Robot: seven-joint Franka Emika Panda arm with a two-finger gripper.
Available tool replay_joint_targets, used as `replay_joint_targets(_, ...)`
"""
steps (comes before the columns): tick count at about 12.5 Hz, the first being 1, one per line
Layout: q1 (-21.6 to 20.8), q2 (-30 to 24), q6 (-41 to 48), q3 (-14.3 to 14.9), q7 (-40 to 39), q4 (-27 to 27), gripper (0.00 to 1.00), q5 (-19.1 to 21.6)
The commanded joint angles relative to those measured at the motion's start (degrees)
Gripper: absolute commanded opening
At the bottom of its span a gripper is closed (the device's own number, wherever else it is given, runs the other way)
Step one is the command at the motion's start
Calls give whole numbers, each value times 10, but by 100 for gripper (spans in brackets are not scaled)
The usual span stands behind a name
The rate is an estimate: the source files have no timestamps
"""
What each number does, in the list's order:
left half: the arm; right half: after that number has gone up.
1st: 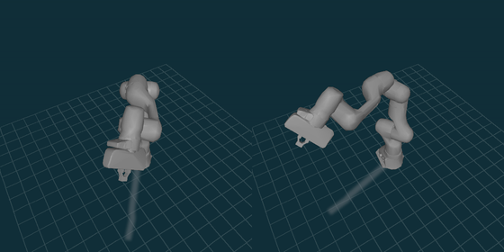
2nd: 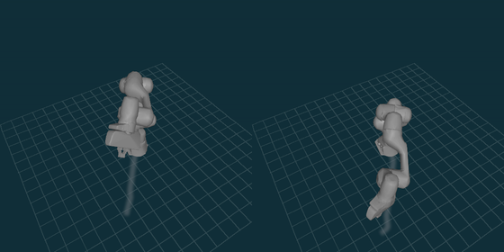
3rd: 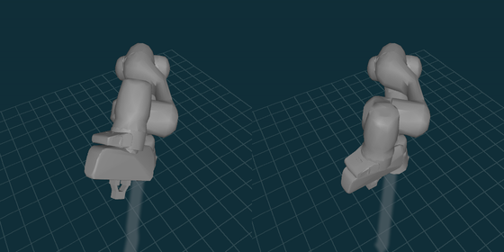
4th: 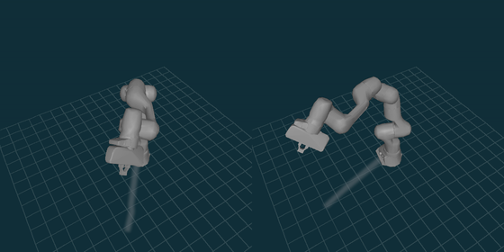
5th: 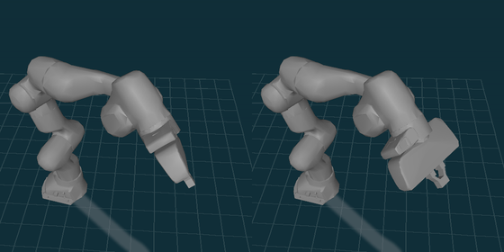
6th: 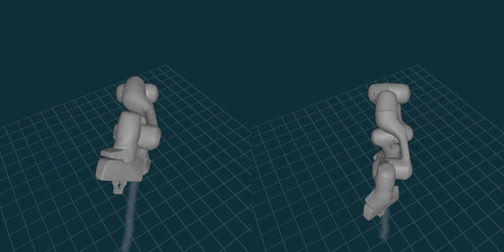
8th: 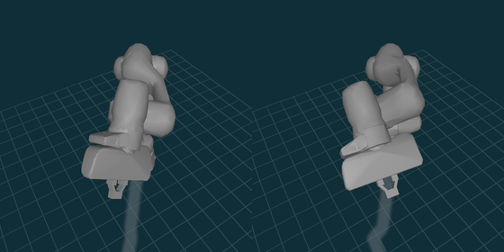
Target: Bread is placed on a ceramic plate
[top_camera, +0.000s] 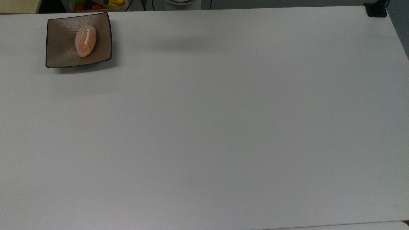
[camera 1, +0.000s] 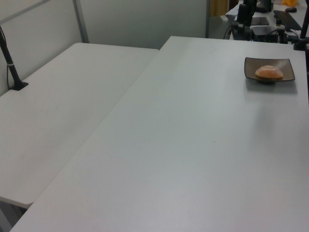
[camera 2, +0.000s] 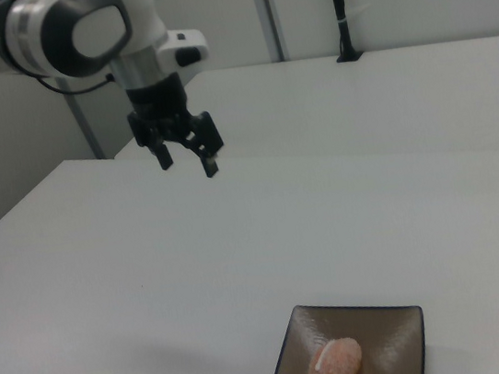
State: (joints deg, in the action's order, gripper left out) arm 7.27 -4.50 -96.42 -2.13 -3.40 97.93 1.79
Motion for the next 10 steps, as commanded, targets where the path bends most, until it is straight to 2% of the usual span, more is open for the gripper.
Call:
replay_joint_targets(1,-6,-3,18,-42,12,-12,100,0)
replay_joint_targets(10,-21,9,-4,-48,4,-4,100,-5)
